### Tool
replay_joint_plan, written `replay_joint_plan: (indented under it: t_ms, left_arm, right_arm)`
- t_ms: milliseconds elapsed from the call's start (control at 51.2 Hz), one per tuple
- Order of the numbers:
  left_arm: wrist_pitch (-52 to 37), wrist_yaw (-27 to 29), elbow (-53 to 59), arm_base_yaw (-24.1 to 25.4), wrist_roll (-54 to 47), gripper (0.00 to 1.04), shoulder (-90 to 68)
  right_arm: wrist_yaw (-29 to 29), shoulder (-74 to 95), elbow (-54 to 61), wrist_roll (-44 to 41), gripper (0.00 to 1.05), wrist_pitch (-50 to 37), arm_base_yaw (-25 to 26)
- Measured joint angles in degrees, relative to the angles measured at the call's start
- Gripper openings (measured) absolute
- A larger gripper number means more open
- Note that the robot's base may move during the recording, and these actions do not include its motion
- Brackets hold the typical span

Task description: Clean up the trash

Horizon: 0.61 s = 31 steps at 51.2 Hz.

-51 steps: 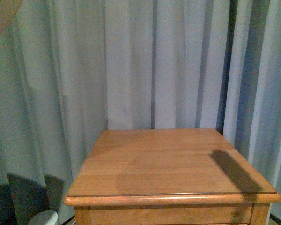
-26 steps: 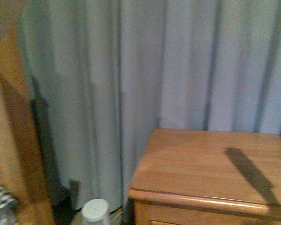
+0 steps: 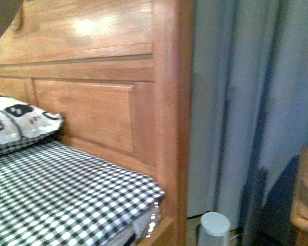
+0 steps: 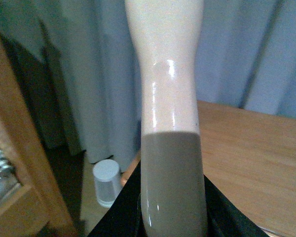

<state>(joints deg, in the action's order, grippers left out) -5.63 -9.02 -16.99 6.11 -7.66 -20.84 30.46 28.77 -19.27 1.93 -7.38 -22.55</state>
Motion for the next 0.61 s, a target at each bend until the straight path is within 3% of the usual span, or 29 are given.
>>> replay_joint_plan:
  t_ms: [605]
  left_arm:
    - [0.0,0.0,0.0,0.0,0.0,0.27,0.1]
  right_arm:
    - [0.0,0.0,0.0,0.0,0.19,0.0,0.0]
